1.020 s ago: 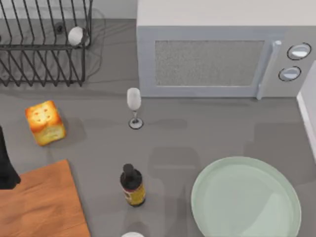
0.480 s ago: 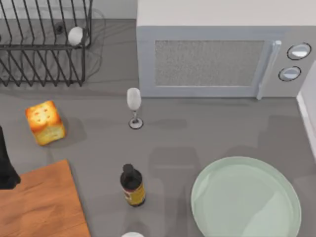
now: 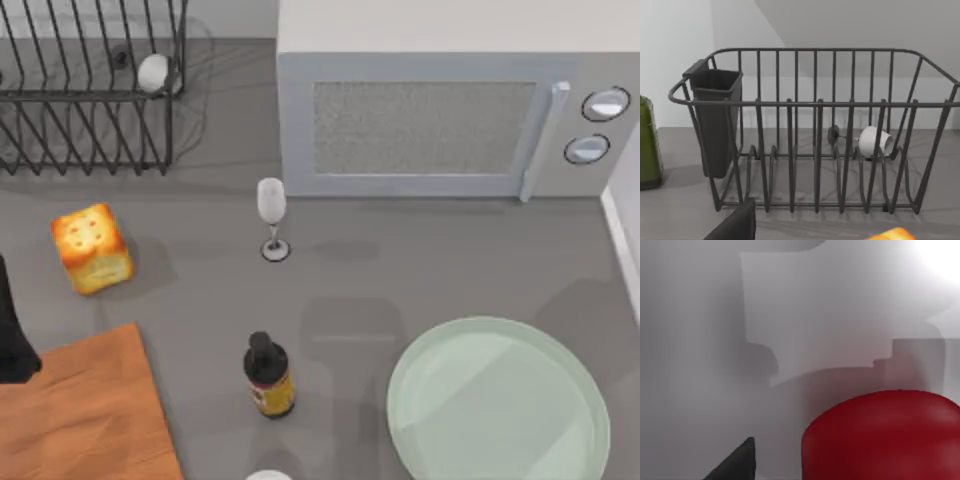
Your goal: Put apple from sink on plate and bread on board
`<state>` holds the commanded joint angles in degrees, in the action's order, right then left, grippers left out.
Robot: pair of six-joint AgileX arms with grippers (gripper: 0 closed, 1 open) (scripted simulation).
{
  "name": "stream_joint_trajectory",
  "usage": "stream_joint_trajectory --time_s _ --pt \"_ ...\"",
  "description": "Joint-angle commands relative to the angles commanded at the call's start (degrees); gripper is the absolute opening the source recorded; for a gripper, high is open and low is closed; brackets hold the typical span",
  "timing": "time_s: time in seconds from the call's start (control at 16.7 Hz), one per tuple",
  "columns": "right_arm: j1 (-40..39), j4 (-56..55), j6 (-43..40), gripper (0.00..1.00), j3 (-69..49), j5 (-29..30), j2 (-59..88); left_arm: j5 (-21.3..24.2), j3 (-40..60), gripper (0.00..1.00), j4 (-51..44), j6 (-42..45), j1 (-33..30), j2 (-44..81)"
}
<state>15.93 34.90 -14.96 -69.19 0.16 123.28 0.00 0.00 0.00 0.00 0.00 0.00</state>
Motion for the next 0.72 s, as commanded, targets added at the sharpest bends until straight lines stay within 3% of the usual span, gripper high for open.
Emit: stream_joint_trajectory --time_s 0.24,0.54,0.72 --pt "0.0 -9.2 0.1 1.00 3.6 0.0 6.2 0.0 0.0 1.00 0.0 0.0 0.0 0.0" --pt "0.0 -10.1 0.2 1.00 4.1 0.1 7.0 0.0 0.0 1.00 0.0 0.0 0.0 0.0" --pt "0.0 -10.1 0.2 0.77 4.1 0.1 7.0 0.0 0.0 1.00 0.0 0.0 0.0 0.0"
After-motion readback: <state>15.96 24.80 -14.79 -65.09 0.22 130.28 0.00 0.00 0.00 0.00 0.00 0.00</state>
